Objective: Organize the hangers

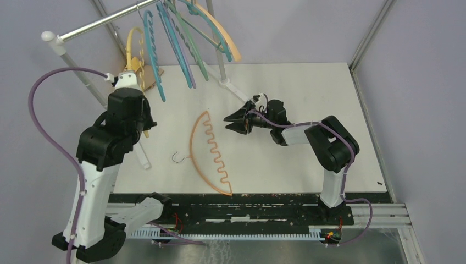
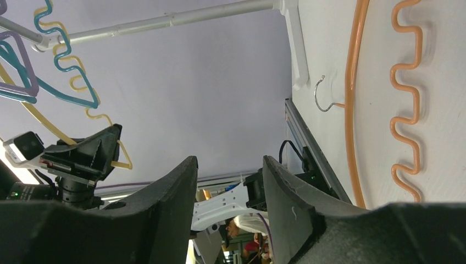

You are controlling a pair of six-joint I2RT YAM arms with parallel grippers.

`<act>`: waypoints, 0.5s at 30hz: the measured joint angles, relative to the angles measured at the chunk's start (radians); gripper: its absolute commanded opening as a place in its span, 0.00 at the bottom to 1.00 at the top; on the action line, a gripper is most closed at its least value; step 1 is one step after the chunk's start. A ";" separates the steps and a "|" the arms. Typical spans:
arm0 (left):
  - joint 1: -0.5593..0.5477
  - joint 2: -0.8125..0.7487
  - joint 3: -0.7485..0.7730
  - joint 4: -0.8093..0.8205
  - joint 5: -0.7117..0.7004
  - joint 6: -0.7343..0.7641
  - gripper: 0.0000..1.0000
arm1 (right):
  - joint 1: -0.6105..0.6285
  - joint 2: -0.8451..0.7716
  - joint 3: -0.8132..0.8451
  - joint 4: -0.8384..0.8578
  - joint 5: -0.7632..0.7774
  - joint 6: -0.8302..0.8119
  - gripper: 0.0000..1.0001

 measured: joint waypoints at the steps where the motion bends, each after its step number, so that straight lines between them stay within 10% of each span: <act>1: 0.000 0.015 0.006 0.011 -0.002 0.003 0.03 | -0.002 0.002 0.006 0.000 -0.002 0.002 0.55; 15: 0.001 0.198 0.038 0.178 -0.077 0.020 0.03 | -0.035 0.012 0.046 -0.015 -0.032 0.006 0.53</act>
